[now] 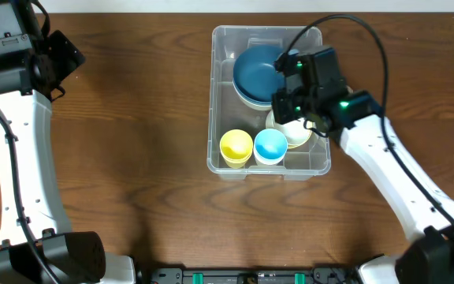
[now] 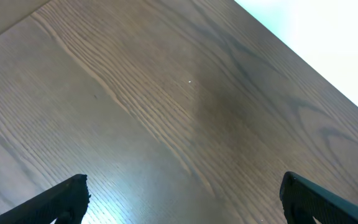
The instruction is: Pack container
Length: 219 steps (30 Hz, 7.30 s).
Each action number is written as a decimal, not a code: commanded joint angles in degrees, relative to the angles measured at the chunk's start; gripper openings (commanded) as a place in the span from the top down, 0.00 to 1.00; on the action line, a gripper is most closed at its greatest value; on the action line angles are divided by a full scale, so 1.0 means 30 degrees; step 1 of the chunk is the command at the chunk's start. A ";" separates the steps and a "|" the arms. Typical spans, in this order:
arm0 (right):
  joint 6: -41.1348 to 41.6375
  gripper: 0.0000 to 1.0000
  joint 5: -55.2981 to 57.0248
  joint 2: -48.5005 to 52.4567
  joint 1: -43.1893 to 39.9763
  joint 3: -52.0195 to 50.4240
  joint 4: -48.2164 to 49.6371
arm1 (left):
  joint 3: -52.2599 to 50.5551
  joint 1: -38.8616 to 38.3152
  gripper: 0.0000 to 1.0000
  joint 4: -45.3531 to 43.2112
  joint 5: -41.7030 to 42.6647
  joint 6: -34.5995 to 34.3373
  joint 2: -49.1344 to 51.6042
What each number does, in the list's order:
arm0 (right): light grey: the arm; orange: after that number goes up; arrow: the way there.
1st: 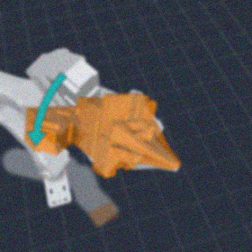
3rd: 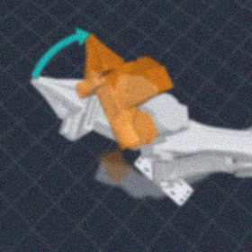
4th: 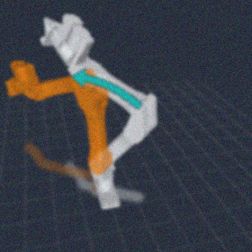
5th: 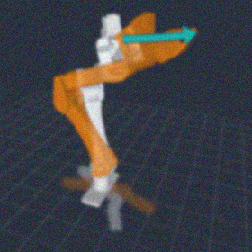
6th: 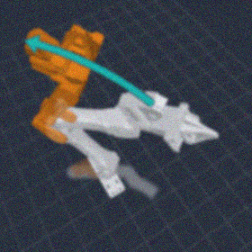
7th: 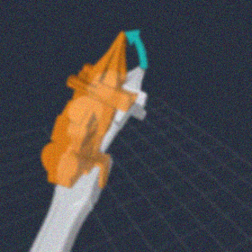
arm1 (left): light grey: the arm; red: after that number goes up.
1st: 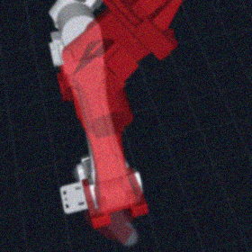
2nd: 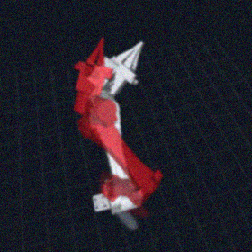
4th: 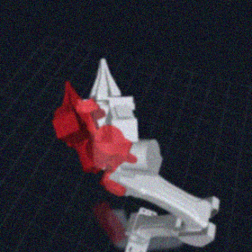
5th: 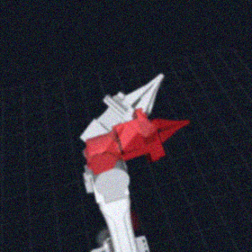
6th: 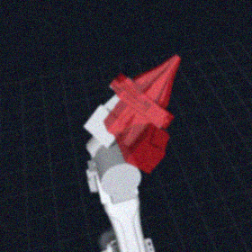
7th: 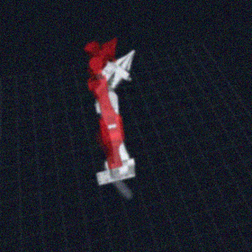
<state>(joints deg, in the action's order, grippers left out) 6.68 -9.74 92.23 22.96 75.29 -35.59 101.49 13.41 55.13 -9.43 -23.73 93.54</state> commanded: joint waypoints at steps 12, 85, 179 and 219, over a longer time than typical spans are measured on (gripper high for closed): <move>-0.0408 0.99 0.0612 0.3738 0.0029 0.0291 -0.1253 | 0.0087 0.0058 0.02 0.0044 -0.0233 0.0262 -0.0102; 0.3927 0.41 0.5078 -0.3912 -0.8655 0.0721 -0.5865 | 0.0087 0.0058 0.02 0.0036 -0.0233 0.0262 -0.0102; 0.2368 0.99 0.2324 -0.3045 -0.2987 0.0619 -0.6018 | 0.0087 0.0058 0.02 0.0044 -0.0233 0.0262 -0.0102; 0.2331 0.62 0.3410 -0.2557 -0.3089 0.0787 -0.5865 | 0.0087 0.0058 0.02 0.0044 -0.0233 0.0262 -0.0102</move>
<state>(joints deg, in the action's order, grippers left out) 13.67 -1.02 87.00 13.56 76.93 -53.34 101.49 13.41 55.16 -9.43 -23.73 93.54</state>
